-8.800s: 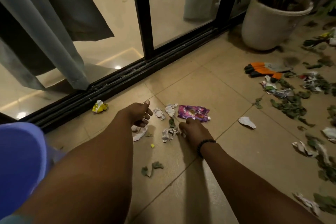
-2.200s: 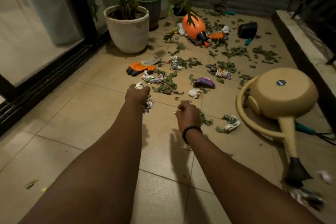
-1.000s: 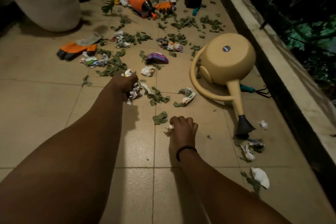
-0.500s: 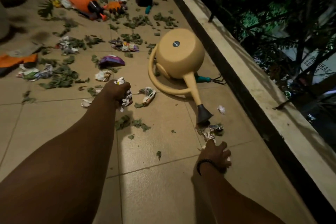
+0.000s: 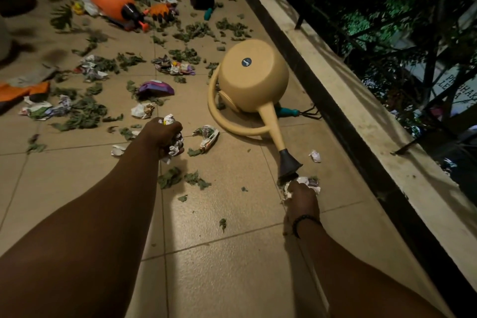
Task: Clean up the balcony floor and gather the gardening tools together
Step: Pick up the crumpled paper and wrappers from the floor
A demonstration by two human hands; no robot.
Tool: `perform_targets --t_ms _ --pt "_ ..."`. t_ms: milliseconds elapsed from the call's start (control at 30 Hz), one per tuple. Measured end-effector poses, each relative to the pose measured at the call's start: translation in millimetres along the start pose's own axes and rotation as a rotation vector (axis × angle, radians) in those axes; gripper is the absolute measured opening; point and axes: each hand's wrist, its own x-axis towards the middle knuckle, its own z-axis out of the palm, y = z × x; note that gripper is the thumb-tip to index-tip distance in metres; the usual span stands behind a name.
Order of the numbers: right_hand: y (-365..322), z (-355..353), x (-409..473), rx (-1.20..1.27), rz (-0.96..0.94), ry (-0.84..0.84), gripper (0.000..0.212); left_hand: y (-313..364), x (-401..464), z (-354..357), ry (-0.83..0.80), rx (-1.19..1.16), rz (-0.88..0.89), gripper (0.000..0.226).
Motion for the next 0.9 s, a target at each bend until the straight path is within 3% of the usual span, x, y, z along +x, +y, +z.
perform_targets --t_ms 67,167,233,300,400,633,833,900 --pt "-2.0 -9.3 0.0 0.125 -0.058 0.087 0.024 1.3 -4.3 3.7 0.002 0.081 -0.005 0.032" --pt "3.0 -24.3 9.3 0.371 0.159 0.178 0.037 1.5 -6.0 7.4 -0.024 0.087 -0.021 0.033" --pt "9.3 -26.6 21.6 0.319 0.292 0.016 0.051 3.1 -7.4 6.5 -0.036 0.051 -0.021 0.032" --pt "14.0 -26.1 27.5 0.089 0.269 -0.137 0.047 6.0 -9.6 5.3 -0.035 0.061 -0.027 0.028" --pt "14.2 -28.2 30.9 -0.089 0.169 -0.094 0.034 8.3 -11.4 5.6 -0.030 0.076 -0.016 0.026" --pt "17.6 -57.8 68.5 0.213 0.193 0.116 0.050 9.2 -3.1 10.2 -0.019 0.076 -0.014 0.019" --pt "28.7 -74.9 121.1 -0.161 0.039 -0.204 0.056 8.2 2.9 9.7 -0.007 0.113 -0.005 0.013" --pt "31.3 -71.1 129.1 -0.193 -0.019 -0.324 0.047 5.2 4.7 10.0 -0.035 0.046 -0.011 0.021"
